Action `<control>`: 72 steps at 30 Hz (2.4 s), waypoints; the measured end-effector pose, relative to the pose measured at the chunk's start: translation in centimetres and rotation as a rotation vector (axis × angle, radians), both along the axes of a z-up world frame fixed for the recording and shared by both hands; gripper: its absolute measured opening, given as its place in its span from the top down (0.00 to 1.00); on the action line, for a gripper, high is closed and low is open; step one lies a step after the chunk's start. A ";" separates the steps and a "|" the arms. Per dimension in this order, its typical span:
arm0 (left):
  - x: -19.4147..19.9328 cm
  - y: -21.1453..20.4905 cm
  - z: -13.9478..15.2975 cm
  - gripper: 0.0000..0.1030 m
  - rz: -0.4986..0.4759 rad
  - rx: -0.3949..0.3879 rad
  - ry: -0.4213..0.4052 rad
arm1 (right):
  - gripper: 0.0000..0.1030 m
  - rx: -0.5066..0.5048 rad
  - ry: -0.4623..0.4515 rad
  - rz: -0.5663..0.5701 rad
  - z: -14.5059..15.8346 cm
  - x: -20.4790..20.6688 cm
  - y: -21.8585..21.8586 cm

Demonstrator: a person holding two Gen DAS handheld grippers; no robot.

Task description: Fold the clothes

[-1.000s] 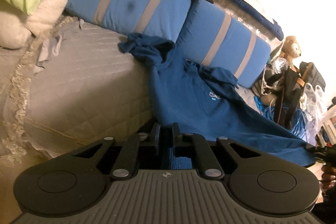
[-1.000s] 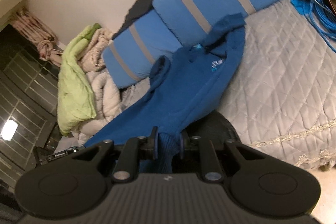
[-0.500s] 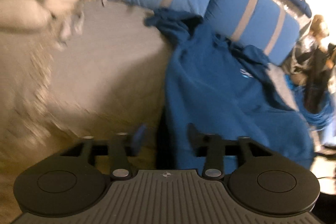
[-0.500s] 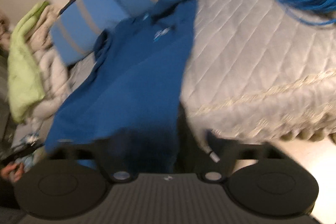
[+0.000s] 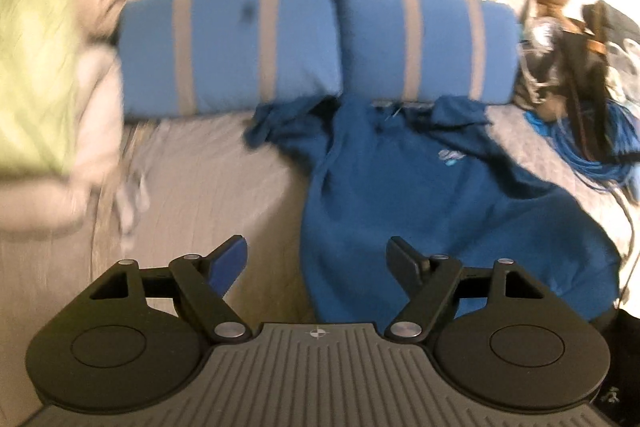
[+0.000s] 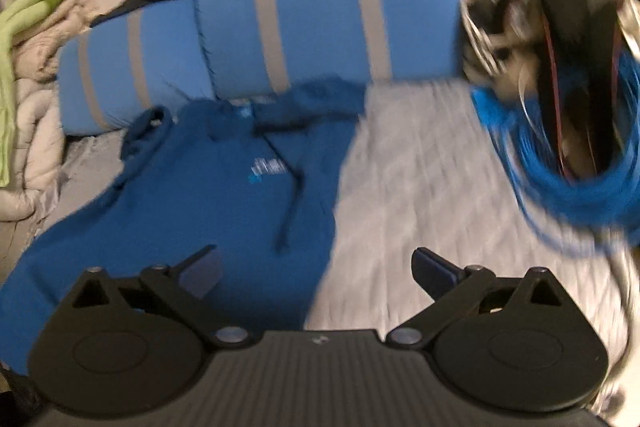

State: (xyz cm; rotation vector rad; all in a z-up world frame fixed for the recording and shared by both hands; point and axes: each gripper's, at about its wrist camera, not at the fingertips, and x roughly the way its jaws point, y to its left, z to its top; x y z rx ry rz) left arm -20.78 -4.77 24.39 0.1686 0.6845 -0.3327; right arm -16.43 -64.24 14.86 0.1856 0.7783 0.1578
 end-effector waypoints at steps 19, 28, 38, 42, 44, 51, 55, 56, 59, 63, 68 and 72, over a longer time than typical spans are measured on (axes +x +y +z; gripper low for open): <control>1.0 -3.9 12.9 0.26 -0.278 -0.212 -0.240 | 0.00 0.099 -0.236 0.072 19.5 2.3 0.6; 6.1 -3.8 17.1 0.24 -0.231 -0.248 -0.292 | 0.00 0.075 -0.389 -0.038 26.4 3.6 -2.2; 16.0 -3.2 16.8 0.24 -0.040 -0.337 -0.324 | 0.00 0.034 -0.522 -0.232 29.9 8.9 -4.8; 19.4 -3.8 14.3 0.23 0.065 -0.342 -0.330 | 0.00 -0.027 -0.558 -0.280 29.1 11.4 -4.7; 20.3 -4.6 12.5 0.21 0.108 -0.336 -0.326 | 0.00 -0.077 -0.564 -0.300 27.9 12.8 -4.3; 21.9 -8.3 5.3 0.19 0.124 -0.326 -0.273 | 0.00 -0.192 -0.467 -0.293 20.4 17.1 -2.0; 21.7 -10.1 0.4 0.19 0.092 -0.305 -0.249 | 0.00 -0.155 -0.411 -0.225 15.8 18.1 -1.0; 21.7 -10.6 -0.8 0.19 0.092 -0.294 -0.237 | 0.00 -0.143 -0.394 -0.206 14.7 18.3 -0.9; 21.5 -12.3 -3.9 0.19 0.085 -0.253 -0.203 | 0.00 -0.137 -0.351 -0.151 11.3 18.6 -0.1; 21.3 -15.4 -7.2 0.19 0.055 -0.183 -0.179 | 0.00 -0.176 -0.313 -0.105 7.1 19.0 1.3; 20.9 -18.9 -10.7 0.19 0.026 -0.149 -0.150 | 0.00 -0.141 -0.262 -0.074 2.7 20.5 2.4; 20.8 -19.6 -13.4 0.19 -0.003 -0.146 -0.151 | 0.00 -0.108 -0.230 -0.039 -0.1 21.5 3.2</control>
